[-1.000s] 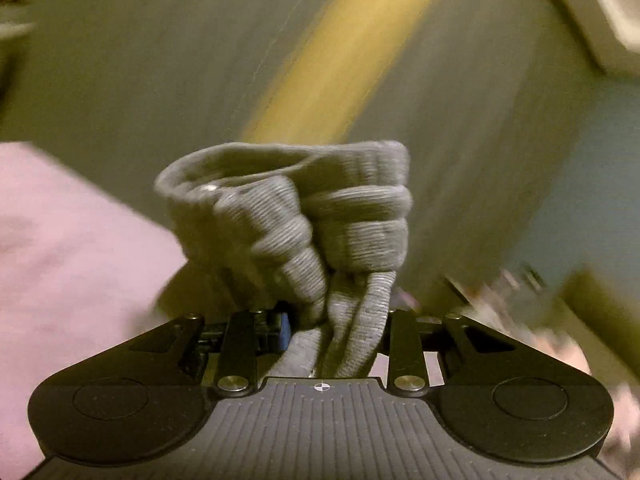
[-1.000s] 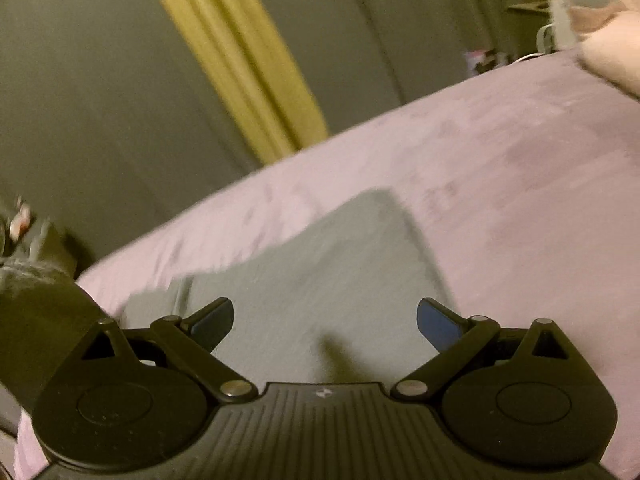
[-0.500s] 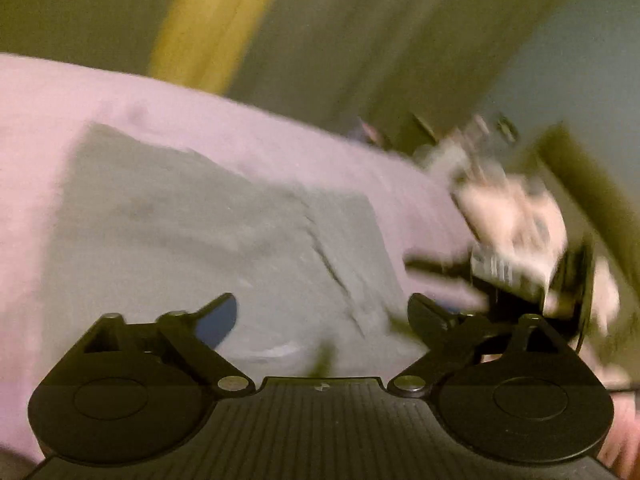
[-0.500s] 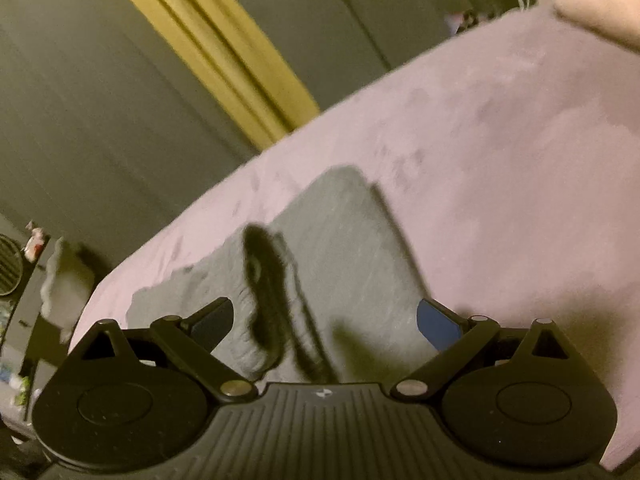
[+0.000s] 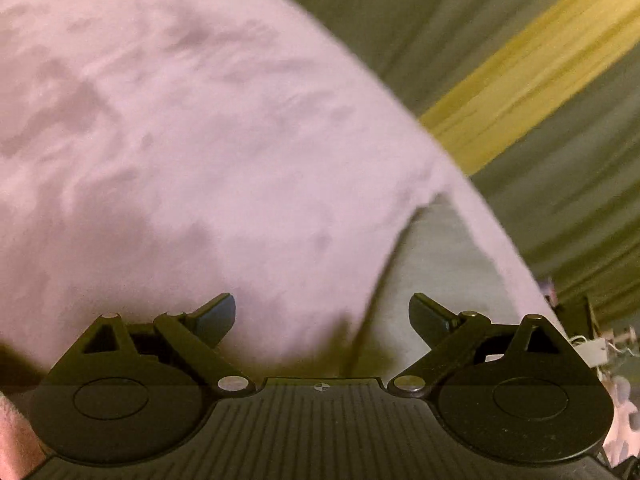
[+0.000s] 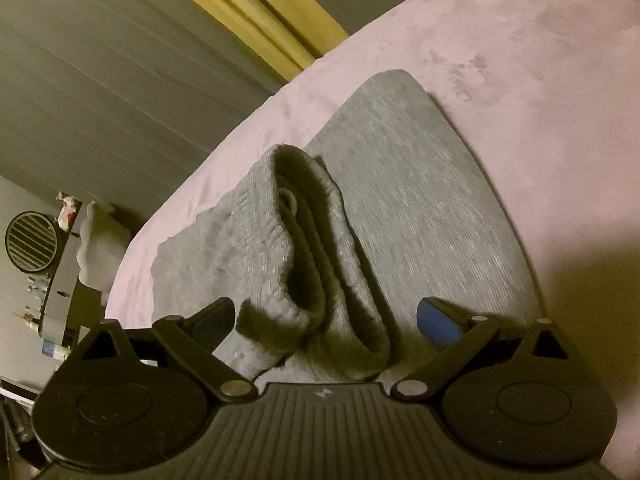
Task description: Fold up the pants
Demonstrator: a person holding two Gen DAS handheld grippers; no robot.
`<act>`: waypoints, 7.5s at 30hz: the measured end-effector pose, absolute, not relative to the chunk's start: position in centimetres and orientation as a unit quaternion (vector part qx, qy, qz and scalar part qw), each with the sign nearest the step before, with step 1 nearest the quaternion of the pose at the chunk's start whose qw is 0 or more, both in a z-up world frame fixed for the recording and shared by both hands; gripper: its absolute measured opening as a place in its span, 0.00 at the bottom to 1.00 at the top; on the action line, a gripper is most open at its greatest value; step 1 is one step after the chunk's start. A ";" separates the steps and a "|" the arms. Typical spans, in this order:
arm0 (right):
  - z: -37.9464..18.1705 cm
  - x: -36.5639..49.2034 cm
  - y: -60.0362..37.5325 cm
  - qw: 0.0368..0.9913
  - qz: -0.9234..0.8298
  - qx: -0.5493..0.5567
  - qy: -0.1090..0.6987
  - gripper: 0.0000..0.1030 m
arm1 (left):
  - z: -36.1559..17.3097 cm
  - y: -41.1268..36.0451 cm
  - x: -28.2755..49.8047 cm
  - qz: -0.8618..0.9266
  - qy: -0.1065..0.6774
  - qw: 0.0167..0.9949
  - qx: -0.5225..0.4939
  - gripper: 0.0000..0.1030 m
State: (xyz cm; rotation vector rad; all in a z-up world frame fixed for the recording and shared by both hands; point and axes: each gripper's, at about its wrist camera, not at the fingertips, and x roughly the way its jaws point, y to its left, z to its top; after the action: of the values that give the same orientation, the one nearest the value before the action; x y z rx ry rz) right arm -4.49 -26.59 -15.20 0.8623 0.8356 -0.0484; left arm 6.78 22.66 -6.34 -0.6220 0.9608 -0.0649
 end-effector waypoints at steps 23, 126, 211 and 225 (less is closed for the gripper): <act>-16.2 -1.1 -27.7 0.806 0.027 0.431 0.404 0.84 | -8.4 19.6 7.7 -0.081 0.485 0.830 -0.264 0.94; -14.9 -7.3 -30.0 0.833 -0.098 0.371 0.398 0.95 | -8.2 6.4 5.3 -0.182 0.509 0.841 -0.037 0.98; -20.8 0.5 -37.0 0.795 0.105 0.454 0.388 0.96 | -11.0 6.1 17.9 -0.363 0.568 0.718 -0.176 1.00; -19.0 2.3 -33.9 0.835 0.117 0.322 0.431 0.90 | -10.9 2.4 17.1 -0.387 0.556 0.727 -0.111 0.99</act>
State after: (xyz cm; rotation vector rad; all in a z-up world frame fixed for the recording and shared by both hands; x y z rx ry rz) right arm 2.29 -33.91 -18.97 0.6830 0.9122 0.2478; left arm 17.10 2.38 -10.95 -0.2447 1.2258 -0.8531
